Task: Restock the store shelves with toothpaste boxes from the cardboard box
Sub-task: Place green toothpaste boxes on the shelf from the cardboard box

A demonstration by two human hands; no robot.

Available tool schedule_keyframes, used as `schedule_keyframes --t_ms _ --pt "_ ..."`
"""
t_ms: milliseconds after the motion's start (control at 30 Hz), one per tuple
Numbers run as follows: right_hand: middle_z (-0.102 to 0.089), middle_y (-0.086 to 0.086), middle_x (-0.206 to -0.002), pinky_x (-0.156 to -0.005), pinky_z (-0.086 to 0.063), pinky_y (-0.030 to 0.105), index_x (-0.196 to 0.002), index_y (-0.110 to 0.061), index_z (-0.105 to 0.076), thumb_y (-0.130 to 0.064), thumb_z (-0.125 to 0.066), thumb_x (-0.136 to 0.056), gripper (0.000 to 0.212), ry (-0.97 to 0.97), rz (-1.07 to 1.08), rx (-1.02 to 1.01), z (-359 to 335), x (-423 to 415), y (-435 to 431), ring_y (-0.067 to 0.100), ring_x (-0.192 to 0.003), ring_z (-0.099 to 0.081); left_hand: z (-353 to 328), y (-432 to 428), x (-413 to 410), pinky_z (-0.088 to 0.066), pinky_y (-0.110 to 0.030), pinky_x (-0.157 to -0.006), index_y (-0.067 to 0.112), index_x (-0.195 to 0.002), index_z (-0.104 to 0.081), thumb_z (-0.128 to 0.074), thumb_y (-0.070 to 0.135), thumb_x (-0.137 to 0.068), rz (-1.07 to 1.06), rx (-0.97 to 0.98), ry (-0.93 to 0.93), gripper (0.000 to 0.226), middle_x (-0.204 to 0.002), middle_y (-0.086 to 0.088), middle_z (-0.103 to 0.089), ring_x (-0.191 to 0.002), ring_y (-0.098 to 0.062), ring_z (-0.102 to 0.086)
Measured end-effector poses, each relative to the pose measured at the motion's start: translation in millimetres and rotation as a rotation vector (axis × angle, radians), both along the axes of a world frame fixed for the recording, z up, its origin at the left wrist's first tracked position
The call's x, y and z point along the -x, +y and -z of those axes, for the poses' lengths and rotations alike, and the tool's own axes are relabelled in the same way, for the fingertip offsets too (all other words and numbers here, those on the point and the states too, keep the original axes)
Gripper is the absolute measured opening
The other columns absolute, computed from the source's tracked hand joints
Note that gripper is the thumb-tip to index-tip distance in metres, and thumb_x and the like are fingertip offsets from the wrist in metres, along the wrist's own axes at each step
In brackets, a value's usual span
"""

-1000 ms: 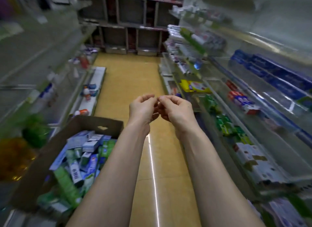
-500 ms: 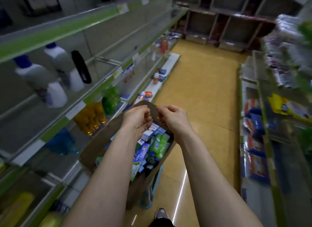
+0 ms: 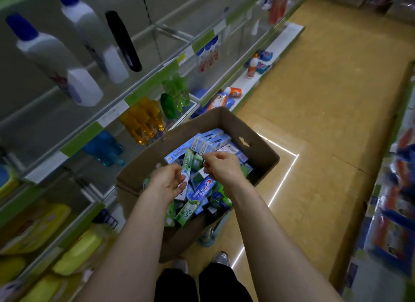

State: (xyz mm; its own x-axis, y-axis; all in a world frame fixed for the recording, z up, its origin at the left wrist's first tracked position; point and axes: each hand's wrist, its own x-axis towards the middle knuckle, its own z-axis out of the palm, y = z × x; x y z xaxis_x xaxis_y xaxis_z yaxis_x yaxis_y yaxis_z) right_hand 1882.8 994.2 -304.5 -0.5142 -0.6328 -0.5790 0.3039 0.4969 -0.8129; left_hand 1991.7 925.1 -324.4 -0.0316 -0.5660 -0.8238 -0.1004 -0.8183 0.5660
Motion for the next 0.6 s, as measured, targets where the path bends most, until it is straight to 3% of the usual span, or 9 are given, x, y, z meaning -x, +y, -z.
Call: schedule_keyframes --t_ms 167,333,500,600 --pt "-0.051 0.006 -0.062 -0.052 -0.034 0.028 -0.072 -0.005 -0.055 -0.012 -0.054 -0.095 0.024 -0.05 -0.047 -0.08 33.5 -7.3 -11.4 0.018 -0.054 -0.039 35.2 -9.0 -19.8 -0.045 -0.029 -0.06 0.011 -0.074 -0.049 -0.053 0.011 -0.094 -0.069 -0.083 -0.049 0.02 -0.073 -0.002 -0.047 -0.069 -0.013 -0.051" --pt "-0.051 0.006 -0.062 -0.052 -0.035 0.027 -0.068 -0.009 -0.053 -0.016 -0.054 -0.096 0.029 -0.058 -0.096 -0.176 72.1 -22.9 -24.4 0.02 -0.058 -0.041 69.9 -24.0 -33.6 -0.044 -0.032 -0.08 0.01 -0.078 -0.051 -0.054 0.01 -0.094 -0.111 -0.134 -0.082 0.016 -0.079 -0.003 -0.049 -0.072 -0.013 -0.051" --pt "-0.055 0.004 -0.064 -0.056 -0.041 0.026 -0.067 -0.014 -0.055 -0.016 -0.056 -0.095 0.028 -0.08 -0.074 -0.277 106.8 -45.2 -37.9 0.017 -0.06 -0.05 91.5 -39.4 -44.4 -0.045 -0.029 -0.062 0.013 -0.078 -0.052 -0.053 0.01 -0.094 -0.1 -0.173 -0.077 0.016 -0.076 -0.002 -0.049 -0.069 -0.012 -0.05" --pt "-0.06 0.004 -0.074 -0.068 -0.047 0.034 -0.084 -0.012 -0.064 -0.02 -0.055 -0.094 0.015 -0.047 -0.022 -0.337 130.6 -60.5 -47.1 0.021 -0.072 -0.056 104.4 -48.8 -50.3 -0.043 -0.027 -0.06 0.014 -0.082 -0.055 -0.052 0.01 -0.094 -0.054 -0.18 -0.083 0.012 -0.076 -0.002 -0.049 -0.07 -0.013 -0.05"
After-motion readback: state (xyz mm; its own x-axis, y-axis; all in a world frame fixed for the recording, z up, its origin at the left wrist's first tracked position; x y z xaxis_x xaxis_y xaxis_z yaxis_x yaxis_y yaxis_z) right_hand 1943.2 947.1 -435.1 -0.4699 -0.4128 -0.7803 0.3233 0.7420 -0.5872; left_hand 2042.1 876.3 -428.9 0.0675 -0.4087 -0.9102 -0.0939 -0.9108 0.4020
